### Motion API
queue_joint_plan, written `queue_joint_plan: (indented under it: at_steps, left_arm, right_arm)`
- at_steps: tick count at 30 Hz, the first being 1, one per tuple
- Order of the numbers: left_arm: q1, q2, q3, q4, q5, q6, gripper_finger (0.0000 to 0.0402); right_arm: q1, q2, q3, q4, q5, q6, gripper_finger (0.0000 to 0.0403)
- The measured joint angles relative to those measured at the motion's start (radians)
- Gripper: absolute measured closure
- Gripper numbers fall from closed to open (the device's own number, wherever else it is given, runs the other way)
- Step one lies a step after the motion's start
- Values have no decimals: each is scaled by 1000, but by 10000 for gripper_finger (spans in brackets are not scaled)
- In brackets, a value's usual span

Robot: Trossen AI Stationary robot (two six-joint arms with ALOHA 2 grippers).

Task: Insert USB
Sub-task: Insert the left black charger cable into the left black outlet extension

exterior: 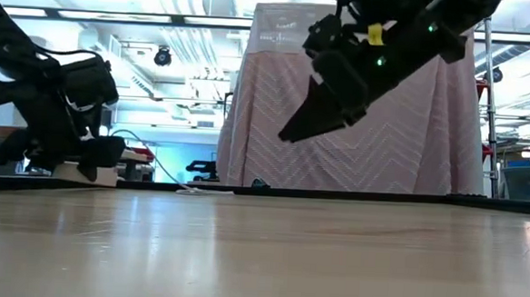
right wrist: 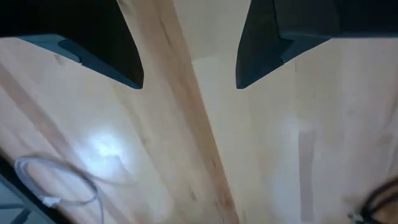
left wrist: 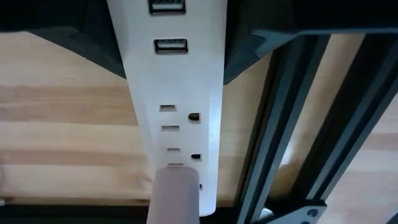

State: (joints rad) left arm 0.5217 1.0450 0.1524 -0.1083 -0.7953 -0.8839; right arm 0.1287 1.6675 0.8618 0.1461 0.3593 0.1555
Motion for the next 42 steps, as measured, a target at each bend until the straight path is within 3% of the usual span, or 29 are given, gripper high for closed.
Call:
queue_joint_plan:
  at_steps: [8,13,27,31,35,42]
  left_arm:
    - [0,5,3,9,86,59,164]
    - [0,0,45,-72,227,64,126]
    - [-37,0,384,-816,538,75,106]
    - [-111,0,425,-890,570,92,101]
    - [-213,0,439,-891,726,78,94]
    - [-590,1,487,-837,805,-182,81]
  right_arm:
    - [5,14,21,6,-39,-26,109]
    - [4,10,31,9,-45,-29,96]
    - [10,8,62,31,-56,-34,104]
    - [12,14,63,52,-56,-29,95]
    - [22,20,63,48,-54,-43,92]
    - [87,21,62,45,-54,-79,104]
